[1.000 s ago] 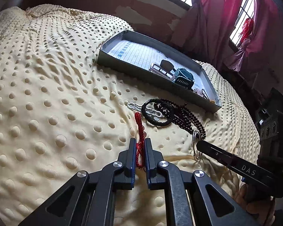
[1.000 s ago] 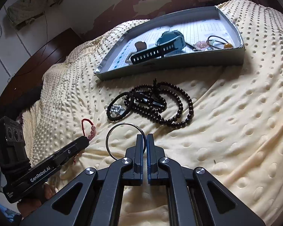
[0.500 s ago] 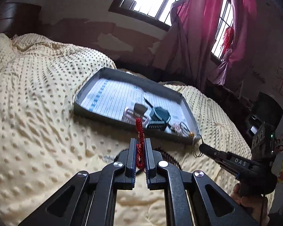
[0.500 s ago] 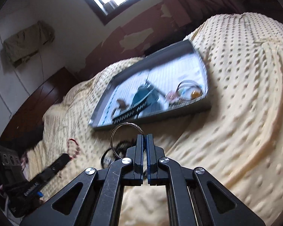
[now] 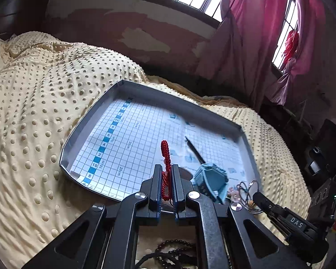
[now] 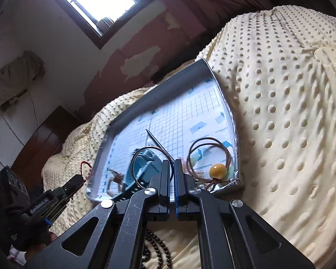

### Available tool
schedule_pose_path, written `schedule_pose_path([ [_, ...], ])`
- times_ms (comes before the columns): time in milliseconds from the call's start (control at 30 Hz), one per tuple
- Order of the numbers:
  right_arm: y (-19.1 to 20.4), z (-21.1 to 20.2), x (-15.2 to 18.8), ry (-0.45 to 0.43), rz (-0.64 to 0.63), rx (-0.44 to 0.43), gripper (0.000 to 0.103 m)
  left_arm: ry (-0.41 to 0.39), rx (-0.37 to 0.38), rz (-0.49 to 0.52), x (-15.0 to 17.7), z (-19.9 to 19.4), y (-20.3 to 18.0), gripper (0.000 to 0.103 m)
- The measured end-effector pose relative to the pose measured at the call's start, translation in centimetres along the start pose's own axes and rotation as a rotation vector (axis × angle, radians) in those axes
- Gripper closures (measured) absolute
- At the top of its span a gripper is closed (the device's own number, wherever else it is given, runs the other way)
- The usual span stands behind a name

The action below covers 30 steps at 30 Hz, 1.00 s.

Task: Organize jewelry
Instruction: 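Carry the red string and silver ring into the grey tray and open both tools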

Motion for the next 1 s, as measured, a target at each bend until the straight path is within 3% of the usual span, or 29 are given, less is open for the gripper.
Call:
schedule_pose_path([
  [200,-0.6,1.6,0.1,0.03,0.016,0.011,0.1,0.039,-0.038,-0.06,1.0,1.6,1.6,0.095],
  [533,0.7,2.3,0.7,0.052,-0.078,0.052,0.1,0.064,-0.054,-0.024,1.8,1.7,1.0,0.091],
  [600,1.4,2.1,0.8,0.045,-0.119,0.067,0.099,0.064,-0.069,-0.005,1.9,1.5,0.7,0.083],
  [667,2.2,1.8,0.8,0.035,-0.159,0.071,0.095,0.055,-0.079,0.014,2.1,0.9,0.4,0.061],
  [767,3.0,0.6,0.7,0.0,-0.213,0.072,0.073,0.021,-0.07,0.029,2.0,-0.8,-0.2,0.03],
  [833,3.5,-0.5,0.7,-0.028,-0.243,0.074,0.067,-0.002,-0.073,0.041,1.9,-2.0,-0.6,0.026],
  [900,3.8,-1.4,0.7,-0.041,-0.265,0.078,0.063,-0.026,-0.082,0.059,1.9,-3.4,-1.1,0.014],
  [933,3.9,-2.0,0.8,-0.044,-0.269,0.085,0.06,-0.047,-0.098,0.07,1.9,-4.3,-1.4,0.002],
  [1000,4.0,-3.6,1.2,-0.071,-0.284,0.092,0.04,-0.107,-0.11,0.089,2.1,-6.2,-2.0,0.0],
])
Point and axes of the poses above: each gripper's, at about its wrist camera, not at the fingertips, and z roughly the way its jaws point, y to its left, x to its underside, the point moved 1 cm from there along z, roughly the way its jaws point, and after that the axes turned 8 degrees about x, right-handed, at the moved point
